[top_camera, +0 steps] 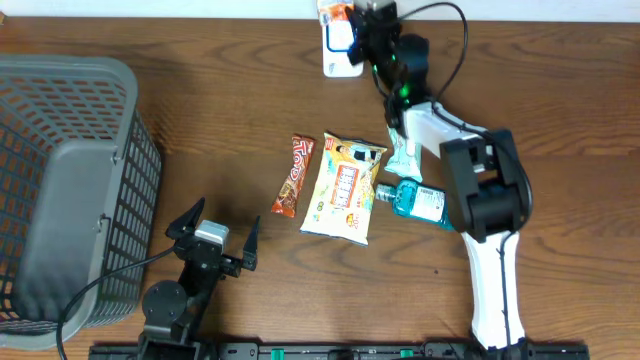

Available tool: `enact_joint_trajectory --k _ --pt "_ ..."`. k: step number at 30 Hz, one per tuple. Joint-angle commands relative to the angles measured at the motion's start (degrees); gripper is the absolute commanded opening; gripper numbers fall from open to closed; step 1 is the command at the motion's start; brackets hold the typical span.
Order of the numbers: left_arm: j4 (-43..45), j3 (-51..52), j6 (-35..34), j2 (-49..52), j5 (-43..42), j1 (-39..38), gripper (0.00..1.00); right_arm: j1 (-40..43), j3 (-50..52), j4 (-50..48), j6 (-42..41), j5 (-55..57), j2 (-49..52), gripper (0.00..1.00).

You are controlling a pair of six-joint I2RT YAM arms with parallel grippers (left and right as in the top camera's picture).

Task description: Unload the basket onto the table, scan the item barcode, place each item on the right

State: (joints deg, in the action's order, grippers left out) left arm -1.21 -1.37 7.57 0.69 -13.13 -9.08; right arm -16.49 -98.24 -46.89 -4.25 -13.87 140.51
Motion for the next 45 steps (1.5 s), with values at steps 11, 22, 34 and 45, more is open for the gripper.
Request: enact_joint_trajectory --k 11,22,34,45 --pt "-1.8 1.0 0.5 0.0 -0.1 -0.2 0.99 1.2 -7.5 4.8 -2.6 -5.4 6.3 0.01" --pt "-1.8 1.0 0.5 0.0 -0.1 -0.2 0.99 9.3 -7.5 29.1 -8.0 -15.0 -7.2 0.01" --pt "-1.8 1.0 0.5 0.0 -0.1 -0.2 0.99 24.0 -7.5 77.9 5.2 38.2 -24.8 0.01" --pt "-1.8 1.0 0.5 0.0 -0.1 -0.2 0.99 45.0 -3.5 87.1 -6.2 49.3 -20.3 0.01"
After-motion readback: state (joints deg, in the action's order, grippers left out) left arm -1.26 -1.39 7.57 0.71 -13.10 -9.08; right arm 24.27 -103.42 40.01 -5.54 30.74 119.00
